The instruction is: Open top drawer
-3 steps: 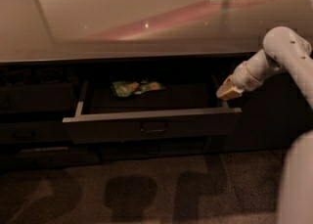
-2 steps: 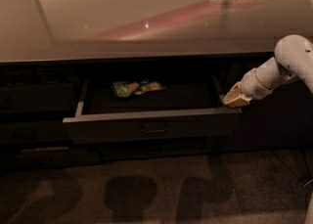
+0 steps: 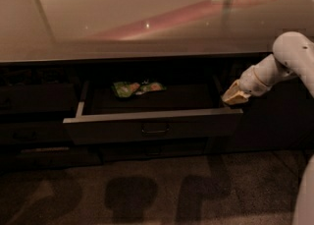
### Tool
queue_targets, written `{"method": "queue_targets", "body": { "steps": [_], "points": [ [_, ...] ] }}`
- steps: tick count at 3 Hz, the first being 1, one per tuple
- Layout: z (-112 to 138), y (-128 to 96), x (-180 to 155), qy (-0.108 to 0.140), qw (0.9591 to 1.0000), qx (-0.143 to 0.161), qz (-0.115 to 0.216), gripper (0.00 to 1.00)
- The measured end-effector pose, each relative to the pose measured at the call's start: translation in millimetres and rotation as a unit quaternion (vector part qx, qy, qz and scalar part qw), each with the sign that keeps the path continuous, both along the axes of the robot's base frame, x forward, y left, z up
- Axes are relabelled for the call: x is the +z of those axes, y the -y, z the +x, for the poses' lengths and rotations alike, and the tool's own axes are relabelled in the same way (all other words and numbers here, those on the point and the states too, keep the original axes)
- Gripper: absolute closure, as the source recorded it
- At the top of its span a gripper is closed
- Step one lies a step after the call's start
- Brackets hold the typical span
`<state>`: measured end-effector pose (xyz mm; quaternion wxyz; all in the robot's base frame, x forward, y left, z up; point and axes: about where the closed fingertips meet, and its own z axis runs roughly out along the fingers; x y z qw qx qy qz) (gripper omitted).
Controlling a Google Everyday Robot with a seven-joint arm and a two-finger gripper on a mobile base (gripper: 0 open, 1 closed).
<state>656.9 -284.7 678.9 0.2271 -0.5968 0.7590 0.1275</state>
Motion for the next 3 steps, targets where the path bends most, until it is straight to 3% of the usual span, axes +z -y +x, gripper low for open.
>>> {"method": "queue_targets", "body": {
  "steps": [1,3],
  "points": [
    [27.9,-34.4,17.4,0.002,0.9994,0.009,-0.033,1.0],
    [35.3,-41.6,1.5,-0.009,0.9993,0.011,-0.034,1.0]
  ]
}}
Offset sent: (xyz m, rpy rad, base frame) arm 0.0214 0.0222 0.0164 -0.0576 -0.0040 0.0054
